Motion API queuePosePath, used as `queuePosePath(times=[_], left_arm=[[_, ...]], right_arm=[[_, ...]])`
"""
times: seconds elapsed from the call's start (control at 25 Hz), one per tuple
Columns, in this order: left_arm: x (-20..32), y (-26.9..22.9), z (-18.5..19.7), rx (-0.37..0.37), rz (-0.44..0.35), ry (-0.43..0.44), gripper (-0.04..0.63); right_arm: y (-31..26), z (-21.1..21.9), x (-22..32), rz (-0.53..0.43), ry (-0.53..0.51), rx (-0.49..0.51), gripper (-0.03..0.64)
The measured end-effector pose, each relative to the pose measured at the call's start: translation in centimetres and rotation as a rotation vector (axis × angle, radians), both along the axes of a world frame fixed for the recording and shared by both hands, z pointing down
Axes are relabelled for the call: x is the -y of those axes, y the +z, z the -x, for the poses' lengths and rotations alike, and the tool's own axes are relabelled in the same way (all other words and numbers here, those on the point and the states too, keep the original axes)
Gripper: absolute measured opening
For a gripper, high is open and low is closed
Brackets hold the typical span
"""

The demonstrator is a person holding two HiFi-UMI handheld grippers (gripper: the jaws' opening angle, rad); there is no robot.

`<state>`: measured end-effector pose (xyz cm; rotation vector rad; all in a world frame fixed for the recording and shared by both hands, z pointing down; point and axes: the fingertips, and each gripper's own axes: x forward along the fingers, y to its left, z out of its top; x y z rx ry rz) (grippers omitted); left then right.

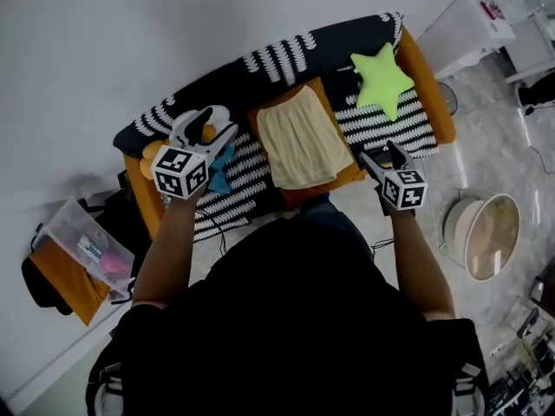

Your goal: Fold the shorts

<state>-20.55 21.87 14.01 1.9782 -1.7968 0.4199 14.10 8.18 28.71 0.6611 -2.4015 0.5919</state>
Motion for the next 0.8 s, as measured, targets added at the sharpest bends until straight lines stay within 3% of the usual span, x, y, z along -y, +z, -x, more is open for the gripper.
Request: queuePosePath(times=[0.52, 0.8], left_arm=[[12.2, 6.6, -1.0, 0.005, 0.087, 0.136, 0.307], [18.2, 12.7, -3.6, 0.077, 0.197, 0.317, 0.308]], right_arm=[[9.7, -1.3, 4.5, 0.171, 0.004, -0.086, 0.38], [14.3, -1.9, 5.4, 0.249, -0.007, -0.103, 0.379]])
